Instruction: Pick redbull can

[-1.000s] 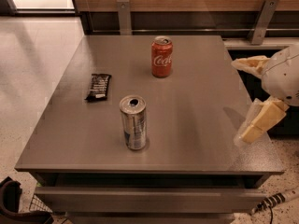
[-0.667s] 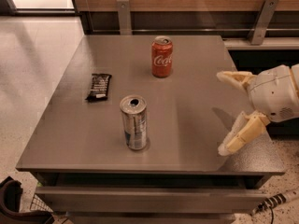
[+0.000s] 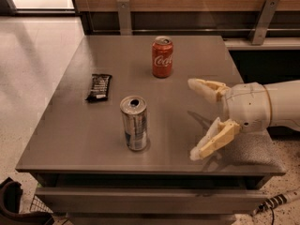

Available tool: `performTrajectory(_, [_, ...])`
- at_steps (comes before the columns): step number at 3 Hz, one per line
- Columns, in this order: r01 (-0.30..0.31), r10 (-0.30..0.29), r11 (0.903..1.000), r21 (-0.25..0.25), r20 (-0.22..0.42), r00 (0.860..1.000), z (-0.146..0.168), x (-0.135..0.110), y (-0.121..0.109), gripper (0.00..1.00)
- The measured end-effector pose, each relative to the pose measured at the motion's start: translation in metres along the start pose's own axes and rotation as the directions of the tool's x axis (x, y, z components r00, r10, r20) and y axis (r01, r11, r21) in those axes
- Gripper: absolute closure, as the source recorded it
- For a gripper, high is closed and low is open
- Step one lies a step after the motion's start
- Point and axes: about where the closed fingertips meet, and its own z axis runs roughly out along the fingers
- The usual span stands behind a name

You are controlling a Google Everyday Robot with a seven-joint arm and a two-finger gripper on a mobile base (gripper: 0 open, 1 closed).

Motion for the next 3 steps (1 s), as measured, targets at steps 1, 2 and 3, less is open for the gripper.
performTrajectory(1, [-0.034,0.038,0.9984,-0.044,0.096,0.995,0.03,-0.018,0.01,0.0])
performTrajectory(2, [-0.036,0.041,0.998,-0.053,0.101,0.994,0.038,-0.016,0.01,0.0])
performTrajectory(3, [-0.035,0.042,0.9974,-0.063,0.126,0.991,0.054,-0.01,0.009,0.0])
